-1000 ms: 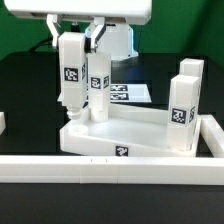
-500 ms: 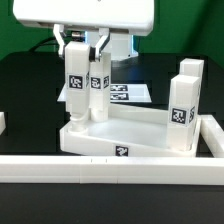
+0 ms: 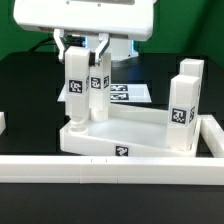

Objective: Assemble desk

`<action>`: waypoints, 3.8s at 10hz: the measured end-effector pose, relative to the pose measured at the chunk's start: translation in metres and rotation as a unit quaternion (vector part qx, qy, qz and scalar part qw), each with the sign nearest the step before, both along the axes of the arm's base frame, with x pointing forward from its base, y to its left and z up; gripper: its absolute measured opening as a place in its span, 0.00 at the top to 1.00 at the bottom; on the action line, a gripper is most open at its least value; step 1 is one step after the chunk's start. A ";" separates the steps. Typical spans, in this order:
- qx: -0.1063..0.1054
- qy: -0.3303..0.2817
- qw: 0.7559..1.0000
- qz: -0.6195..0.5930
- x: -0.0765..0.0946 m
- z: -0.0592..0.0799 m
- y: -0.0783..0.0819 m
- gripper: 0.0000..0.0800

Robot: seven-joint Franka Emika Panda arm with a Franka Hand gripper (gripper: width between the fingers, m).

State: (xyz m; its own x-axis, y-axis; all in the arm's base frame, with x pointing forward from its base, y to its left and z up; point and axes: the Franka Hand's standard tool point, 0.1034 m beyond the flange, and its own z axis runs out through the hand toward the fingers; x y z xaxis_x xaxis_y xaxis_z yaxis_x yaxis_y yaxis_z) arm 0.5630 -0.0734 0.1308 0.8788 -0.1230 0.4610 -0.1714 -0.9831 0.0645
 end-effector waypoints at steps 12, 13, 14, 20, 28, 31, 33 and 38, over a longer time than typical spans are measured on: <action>-0.019 -0.019 1.000 0.003 0.006 -0.006 -0.002 0.64; -0.026 -0.028 0.999 0.003 0.003 -0.007 -0.003 0.64; -0.033 -0.036 0.999 0.003 0.001 -0.007 -0.004 0.64; -0.041 -0.044 0.998 0.005 -0.001 -0.010 -0.003 0.64; -0.043 -0.050 0.998 0.003 -0.003 -0.012 -0.006 0.64; -0.041 -0.043 0.998 0.004 -0.005 -0.015 -0.006 0.45; -0.039 -0.042 0.998 0.003 -0.004 -0.011 -0.007 0.21; -0.013 -0.028 1.000 -0.001 0.001 0.010 -0.008 0.19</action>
Offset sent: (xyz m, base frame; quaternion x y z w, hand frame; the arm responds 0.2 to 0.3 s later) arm 0.0094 0.0021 -0.0029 -0.0004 0.0037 0.0040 1.0000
